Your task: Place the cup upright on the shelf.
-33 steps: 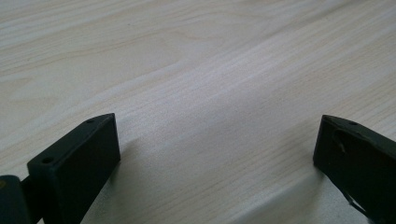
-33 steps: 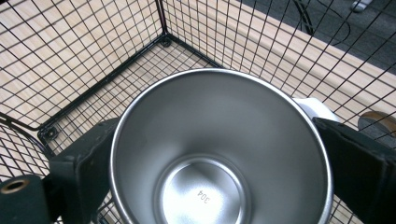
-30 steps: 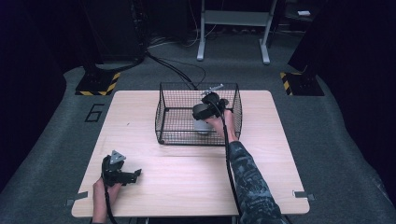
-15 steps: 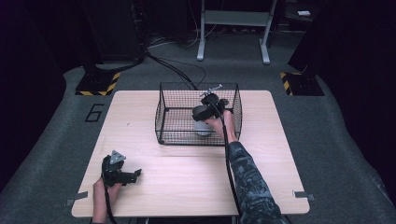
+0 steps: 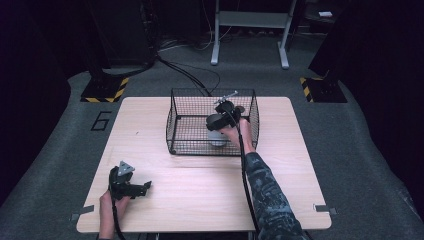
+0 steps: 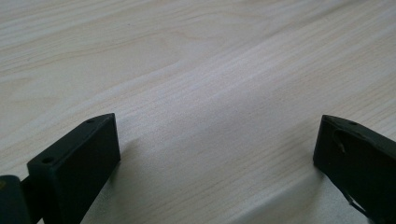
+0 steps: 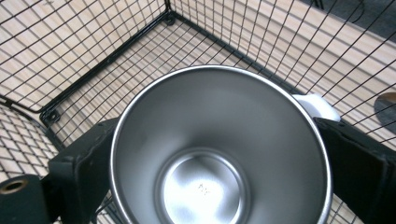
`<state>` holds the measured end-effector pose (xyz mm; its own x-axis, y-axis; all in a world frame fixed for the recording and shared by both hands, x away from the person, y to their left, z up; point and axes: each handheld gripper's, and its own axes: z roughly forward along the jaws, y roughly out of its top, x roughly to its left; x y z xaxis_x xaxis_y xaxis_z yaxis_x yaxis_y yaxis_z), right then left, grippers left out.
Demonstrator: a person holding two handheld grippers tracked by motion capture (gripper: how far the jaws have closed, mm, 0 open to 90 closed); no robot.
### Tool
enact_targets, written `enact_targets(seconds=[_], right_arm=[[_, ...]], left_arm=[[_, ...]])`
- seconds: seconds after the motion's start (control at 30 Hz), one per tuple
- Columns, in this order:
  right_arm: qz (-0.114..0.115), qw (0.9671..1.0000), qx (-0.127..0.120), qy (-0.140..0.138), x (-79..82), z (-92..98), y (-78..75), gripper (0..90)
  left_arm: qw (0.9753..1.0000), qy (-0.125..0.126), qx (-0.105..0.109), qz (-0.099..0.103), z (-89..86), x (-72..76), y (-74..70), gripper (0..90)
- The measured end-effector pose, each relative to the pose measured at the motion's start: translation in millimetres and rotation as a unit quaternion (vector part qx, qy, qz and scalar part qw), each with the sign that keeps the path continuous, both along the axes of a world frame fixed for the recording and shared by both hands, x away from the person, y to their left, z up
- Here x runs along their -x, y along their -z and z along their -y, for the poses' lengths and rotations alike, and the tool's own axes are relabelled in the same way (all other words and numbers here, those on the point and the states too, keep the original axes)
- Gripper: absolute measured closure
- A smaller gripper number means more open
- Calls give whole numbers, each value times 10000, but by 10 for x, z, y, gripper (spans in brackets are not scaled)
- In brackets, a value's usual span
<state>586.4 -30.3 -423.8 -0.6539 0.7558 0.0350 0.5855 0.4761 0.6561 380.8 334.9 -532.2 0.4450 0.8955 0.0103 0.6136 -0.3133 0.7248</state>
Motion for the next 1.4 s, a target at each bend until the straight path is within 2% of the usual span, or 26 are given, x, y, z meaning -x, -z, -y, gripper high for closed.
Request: enact_targets(seconds=[0.2,0.33,0.43,0.77,0.87,0.93,1.0,1.2,1.27,1.3,1.33,1.37,1.4], right_arm=[[-108,9999,-10,14,22,5,0,51],[-159,9998,-156,-7,42,22,1,31],[-149,9997,-177,-55,57,22,-8,8],[119,9990,-423,-99,191,113,-202,0],[183,9987,-465,-101,258,156,-268,0],[354,9980,-482,-203,335,211,-339,0],[384,9978,-502,-214,398,236,-377,0],[562,9968,-482,-309,559,309,-444,0],[635,9961,-478,-387,682,360,-479,0],[635,9961,-478,-387,682,360,-479,0],[689,9957,-470,-400,773,393,-498,0],[689,9957,-470,-400,773,393,-498,0],[739,9952,-464,-437,860,436,-515,0]], left_arm=[[10000,-1,2,1,0,0,0,5],[10000,13,-5,-25,-2,0,-4,5],[10000,16,-17,-34,-3,1,-6,5],[10000,15,-16,-37,-3,1,-6,5],[10000,16,-18,-36,-3,1,-6,5],[10000,16,-18,-37,-3,1,-6,5],[10000,14,-17,-37,-3,1,-6,5],[10000,16,-18,-38,-3,1,-7,5],[10000,13,-15,-36,-2,1,-6,5],[10000,13,-15,-36,-2,1,-6,5],[10000,15,-17,-27,-3,0,-6,5],[10000,15,-17,-27,-3,0,-6,5],[10000,13,-16,-39,-2,1,-6,5]])
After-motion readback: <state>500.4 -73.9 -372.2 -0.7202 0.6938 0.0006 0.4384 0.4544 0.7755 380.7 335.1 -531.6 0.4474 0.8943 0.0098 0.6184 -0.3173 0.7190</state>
